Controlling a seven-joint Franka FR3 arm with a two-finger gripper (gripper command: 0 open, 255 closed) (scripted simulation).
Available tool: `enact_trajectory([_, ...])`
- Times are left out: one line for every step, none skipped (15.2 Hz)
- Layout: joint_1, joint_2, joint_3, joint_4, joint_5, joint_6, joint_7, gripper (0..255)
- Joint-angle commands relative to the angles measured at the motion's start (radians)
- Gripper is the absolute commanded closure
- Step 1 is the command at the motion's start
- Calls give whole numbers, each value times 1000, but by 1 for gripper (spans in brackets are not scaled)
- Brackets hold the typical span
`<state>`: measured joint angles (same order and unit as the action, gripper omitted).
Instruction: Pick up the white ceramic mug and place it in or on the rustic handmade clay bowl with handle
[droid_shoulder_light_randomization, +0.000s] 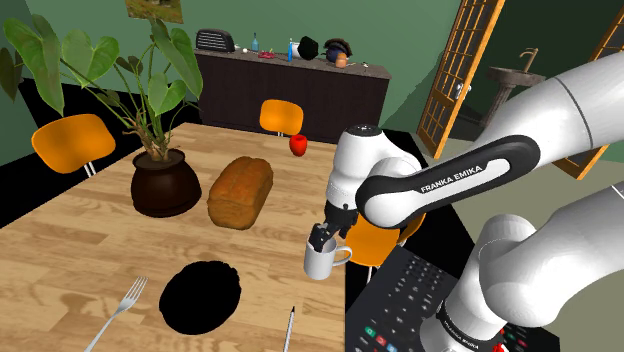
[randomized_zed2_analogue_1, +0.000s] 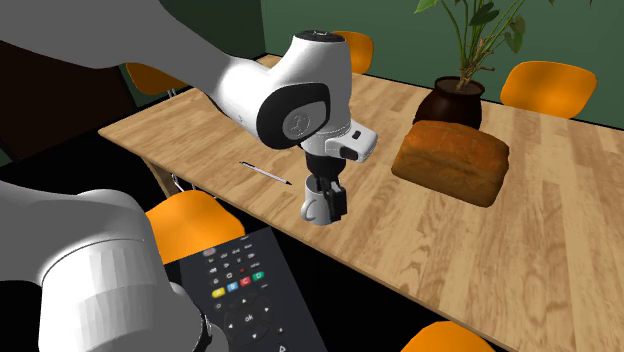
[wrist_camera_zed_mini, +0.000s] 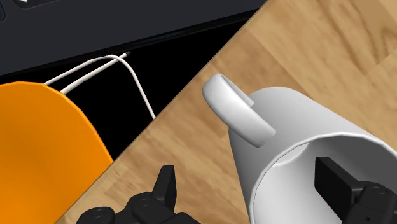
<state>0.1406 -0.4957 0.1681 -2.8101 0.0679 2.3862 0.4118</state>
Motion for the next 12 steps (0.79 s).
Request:
enact_trajectory([0,0,0,0,0,0,0,0])
enact_trajectory([0,0,0,0,0,0,0,255])
enact_trajectory([0,0,0,0,0,0,0,255])
enact_trajectory([0,0,0,0,0,0,0,255])
enact_trajectory([0,0,0,0,0,0,0,255])
enact_trajectory([0,0,0,0,0,0,0,255])
enact_trajectory([0,0,0,0,0,0,0,255])
enact_trajectory([0,0,0,0,0,0,0,255])
enact_trajectory([0,0,0,0,0,0,0,255])
enact_trajectory([0,0,0,0,0,0,0,255])
enact_trajectory([0,0,0,0,0,0,0,255])
enact_trajectory([1,-11,-2,7,0,-18,-1,255])
